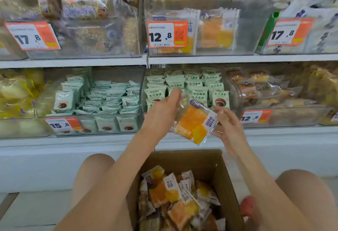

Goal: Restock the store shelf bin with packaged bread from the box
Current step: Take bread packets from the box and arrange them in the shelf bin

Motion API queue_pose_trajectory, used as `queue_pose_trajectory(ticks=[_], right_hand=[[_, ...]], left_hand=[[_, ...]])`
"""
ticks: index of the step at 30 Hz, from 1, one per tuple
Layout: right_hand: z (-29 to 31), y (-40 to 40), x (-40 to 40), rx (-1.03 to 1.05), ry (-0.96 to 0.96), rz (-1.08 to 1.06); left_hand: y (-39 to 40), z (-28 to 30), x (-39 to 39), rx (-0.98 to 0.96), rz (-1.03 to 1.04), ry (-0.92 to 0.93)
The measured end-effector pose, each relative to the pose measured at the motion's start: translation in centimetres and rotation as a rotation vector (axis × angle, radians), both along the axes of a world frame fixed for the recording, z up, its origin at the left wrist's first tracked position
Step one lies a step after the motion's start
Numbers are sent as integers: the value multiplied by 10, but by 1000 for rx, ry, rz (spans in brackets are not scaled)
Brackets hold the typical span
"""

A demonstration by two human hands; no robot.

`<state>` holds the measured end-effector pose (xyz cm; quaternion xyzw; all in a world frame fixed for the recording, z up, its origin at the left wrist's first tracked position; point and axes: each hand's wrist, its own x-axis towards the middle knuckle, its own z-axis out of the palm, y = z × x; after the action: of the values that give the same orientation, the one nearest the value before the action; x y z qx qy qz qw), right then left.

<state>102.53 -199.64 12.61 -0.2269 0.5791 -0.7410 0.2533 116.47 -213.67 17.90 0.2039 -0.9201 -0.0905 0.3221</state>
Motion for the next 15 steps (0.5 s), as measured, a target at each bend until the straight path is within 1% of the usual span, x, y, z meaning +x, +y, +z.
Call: queue_pose_trajectory(ticks=[2, 4, 6, 7, 9, 11, 13, 15], right_hand=[[44, -1, -23, 93, 289, 25], [88, -6, -38, 216, 590, 139], [125, -17, -45, 374, 842, 245], [141, -22, -47, 438, 938, 258], [171, -31, -53, 482, 1038, 244], [196, -35, -59, 432, 1068, 230], [219, -34, -67, 357, 1135, 146], [241, -35, -76, 294, 1195, 12]], left_hand=[[-4, 21, -11, -45, -3, 33], [-8, 41, -21, -81, -12, 86], [-12, 57, -33, -151, -37, 161], [-14, 65, -39, -179, -46, 187], [-20, 83, -50, -222, -59, 259], [-26, 102, -56, -205, -57, 380], [-36, 118, -62, -130, -18, 462], [-47, 132, -71, -145, 80, 536]])
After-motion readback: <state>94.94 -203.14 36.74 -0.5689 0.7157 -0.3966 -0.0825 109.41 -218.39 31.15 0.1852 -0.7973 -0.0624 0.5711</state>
